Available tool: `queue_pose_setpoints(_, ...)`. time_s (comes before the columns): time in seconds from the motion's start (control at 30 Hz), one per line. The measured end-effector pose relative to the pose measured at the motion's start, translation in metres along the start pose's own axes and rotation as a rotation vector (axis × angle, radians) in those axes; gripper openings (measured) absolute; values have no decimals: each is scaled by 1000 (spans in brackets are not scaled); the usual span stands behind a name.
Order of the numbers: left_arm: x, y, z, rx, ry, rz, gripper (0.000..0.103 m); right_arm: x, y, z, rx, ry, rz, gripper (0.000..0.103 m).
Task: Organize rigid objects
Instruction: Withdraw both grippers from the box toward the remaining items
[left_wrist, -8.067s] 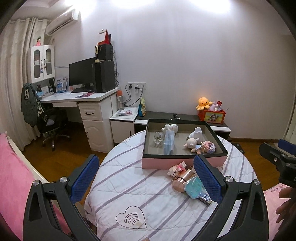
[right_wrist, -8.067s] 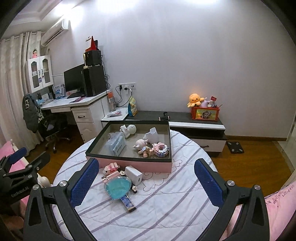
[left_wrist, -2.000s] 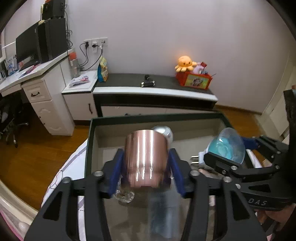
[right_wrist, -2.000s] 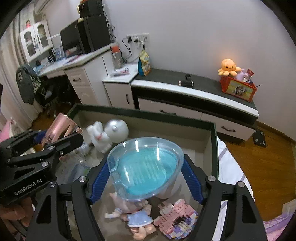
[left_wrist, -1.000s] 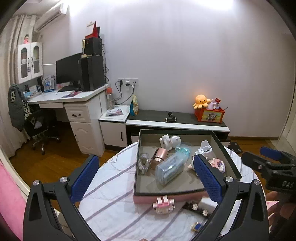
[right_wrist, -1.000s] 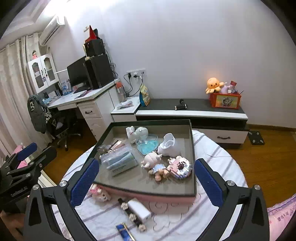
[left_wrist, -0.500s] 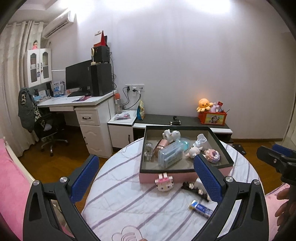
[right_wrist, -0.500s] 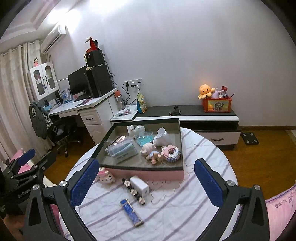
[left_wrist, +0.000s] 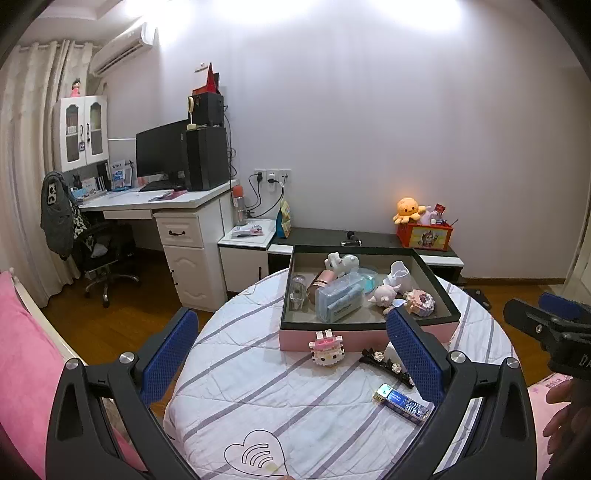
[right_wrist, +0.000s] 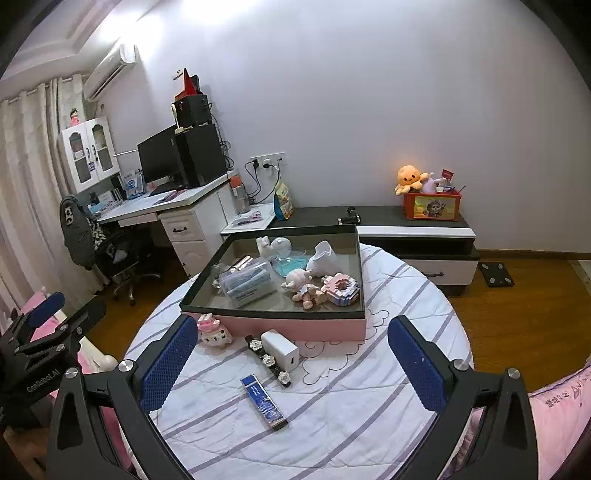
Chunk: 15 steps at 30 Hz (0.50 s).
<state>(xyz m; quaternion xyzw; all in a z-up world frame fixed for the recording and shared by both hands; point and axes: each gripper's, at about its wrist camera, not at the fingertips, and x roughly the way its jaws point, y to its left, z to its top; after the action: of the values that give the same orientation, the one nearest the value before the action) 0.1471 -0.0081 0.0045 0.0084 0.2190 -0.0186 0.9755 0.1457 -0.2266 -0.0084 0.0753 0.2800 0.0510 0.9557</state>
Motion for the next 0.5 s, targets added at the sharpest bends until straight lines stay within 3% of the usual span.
queue_pose_setpoints(0.23,4,0,-1,-1,20,1,103,7,3,-3,-21,19,-1,103)
queue_pose_setpoints(0.5,35,1,-20,2,105,8,103,44,-2,-20,-43,136,-12,103)
